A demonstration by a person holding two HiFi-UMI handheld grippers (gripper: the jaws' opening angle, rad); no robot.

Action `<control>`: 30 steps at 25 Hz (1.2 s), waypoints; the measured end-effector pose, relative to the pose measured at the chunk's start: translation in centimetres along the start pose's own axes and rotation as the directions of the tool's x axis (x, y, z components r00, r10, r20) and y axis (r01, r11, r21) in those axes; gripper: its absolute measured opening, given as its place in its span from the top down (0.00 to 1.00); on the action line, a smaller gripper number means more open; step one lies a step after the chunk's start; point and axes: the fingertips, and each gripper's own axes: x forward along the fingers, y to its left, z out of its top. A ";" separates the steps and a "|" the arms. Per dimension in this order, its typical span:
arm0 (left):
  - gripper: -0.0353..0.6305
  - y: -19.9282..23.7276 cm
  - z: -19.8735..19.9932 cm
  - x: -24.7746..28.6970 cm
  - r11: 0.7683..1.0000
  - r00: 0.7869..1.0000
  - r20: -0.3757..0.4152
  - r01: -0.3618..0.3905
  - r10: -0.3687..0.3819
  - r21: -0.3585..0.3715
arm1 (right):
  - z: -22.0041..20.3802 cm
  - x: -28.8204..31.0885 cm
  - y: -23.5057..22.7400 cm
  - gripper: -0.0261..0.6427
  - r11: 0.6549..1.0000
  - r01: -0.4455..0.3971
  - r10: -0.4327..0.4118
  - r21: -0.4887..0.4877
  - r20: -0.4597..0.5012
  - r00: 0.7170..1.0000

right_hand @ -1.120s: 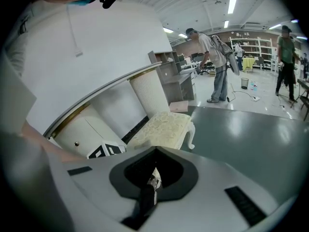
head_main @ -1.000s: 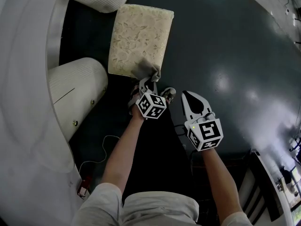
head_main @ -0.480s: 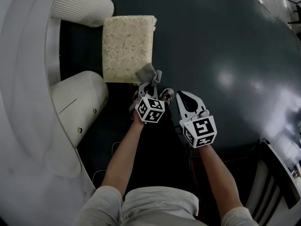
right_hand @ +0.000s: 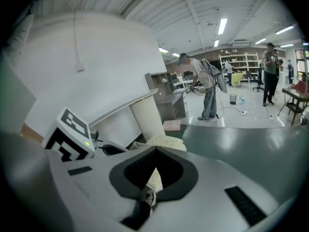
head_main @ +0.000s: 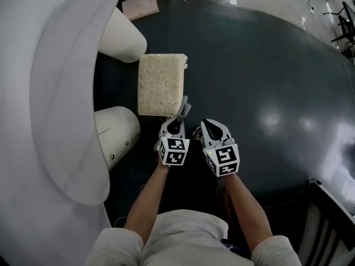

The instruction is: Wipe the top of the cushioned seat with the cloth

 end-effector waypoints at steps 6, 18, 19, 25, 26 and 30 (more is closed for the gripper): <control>0.91 1.9 5.1 -9.1 0.993 0.987 0.134 -0.072 0.084 -0.094 | 6.6 -2.9 2.0 0.95 0.995 0.062 -0.053 -0.083 0.111 0.992; 0.91 4.5 7.7 -22.4 0.984 0.923 0.355 -0.101 0.148 -0.147 | 11.4 -6.9 13.1 0.95 0.981 0.011 0.028 -0.191 0.199 0.980; 0.91 4.8 7.7 -23.8 0.984 0.917 0.369 -0.104 0.152 -0.146 | 11.6 -7.6 14.2 0.95 0.984 0.004 0.033 -0.176 0.206 0.978; 0.91 4.8 7.4 -32.1 0.992 0.883 0.453 -0.088 0.120 -0.092 | 12.6 -14.6 18.8 0.95 0.981 0.117 -0.071 -0.153 0.277 0.958; 0.91 4.4 7.4 -33.3 0.994 0.878 0.468 -0.077 0.104 -0.076 | 12.7 -16.0 19.4 0.95 0.979 0.137 -0.089 -0.150 0.288 0.953; 0.91 2.2 7.4 -37.6 0.999 0.856 0.515 -0.027 0.041 -0.035 | 14.0 -21.0 21.2 0.95 0.976 0.178 -0.122 -0.128 0.354 0.927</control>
